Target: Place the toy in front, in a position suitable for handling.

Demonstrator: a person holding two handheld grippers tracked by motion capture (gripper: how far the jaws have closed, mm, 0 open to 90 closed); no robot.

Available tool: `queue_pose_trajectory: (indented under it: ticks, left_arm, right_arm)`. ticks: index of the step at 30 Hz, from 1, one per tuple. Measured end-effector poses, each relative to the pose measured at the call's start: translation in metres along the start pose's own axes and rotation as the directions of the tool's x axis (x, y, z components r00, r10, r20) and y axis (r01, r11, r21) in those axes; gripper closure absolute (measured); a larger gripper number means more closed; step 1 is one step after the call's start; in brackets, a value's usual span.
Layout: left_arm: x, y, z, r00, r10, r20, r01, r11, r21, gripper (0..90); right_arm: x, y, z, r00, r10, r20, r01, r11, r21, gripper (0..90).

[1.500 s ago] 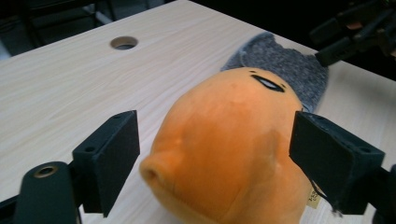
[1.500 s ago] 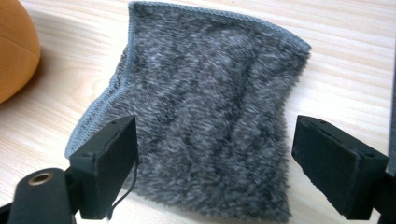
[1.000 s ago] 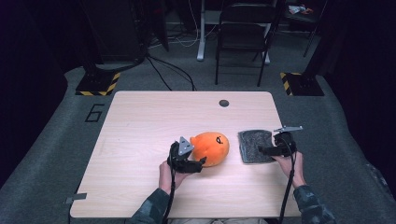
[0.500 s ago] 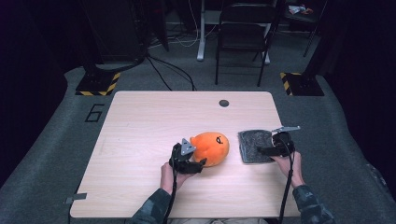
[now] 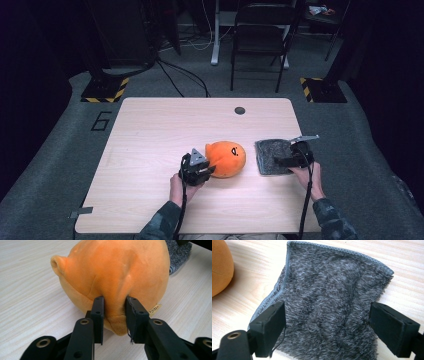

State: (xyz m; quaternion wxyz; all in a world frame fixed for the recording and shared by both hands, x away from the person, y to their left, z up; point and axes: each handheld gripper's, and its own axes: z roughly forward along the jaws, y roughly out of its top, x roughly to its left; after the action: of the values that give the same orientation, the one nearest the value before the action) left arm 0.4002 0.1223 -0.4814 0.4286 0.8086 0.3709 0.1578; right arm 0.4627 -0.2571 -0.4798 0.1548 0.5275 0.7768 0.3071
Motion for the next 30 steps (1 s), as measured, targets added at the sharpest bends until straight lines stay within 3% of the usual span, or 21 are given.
queue_pose_trajectory:
  ticks: [6, 10, 23, 30]
  left_arm:
    - [0.001, -0.001, 0.000, 0.9999, -0.011, 0.012, 0.011, 0.9999, -0.013, 77.8]
    - [0.003, -0.002, -0.001, 0.9998, 0.000, 0.018, 0.000, 0.9999, -0.017, 79.5]
    - [0.005, -0.003, -0.002, 0.9997, 0.003, 0.025, -0.003, 0.9998, -0.018, 79.8]
    - [0.005, -0.004, -0.003, 0.9996, 0.010, 0.025, -0.010, 0.9999, -0.011, 79.9]
  right_arm:
    - [0.002, 0.001, 0.002, 0.9999, 0.013, 0.003, -0.013, 1.000, 0.011, 13.8]
    - [0.003, 0.002, 0.004, 1.0000, -0.003, 0.008, 0.003, 1.000, 0.008, 13.9]
    - [0.008, 0.008, 0.010, 0.9998, -0.018, 0.005, 0.018, 1.000, 0.007, 13.8]
    - [0.009, 0.011, 0.019, 0.9989, -0.024, 0.040, 0.024, 1.000, 0.006, 13.2]
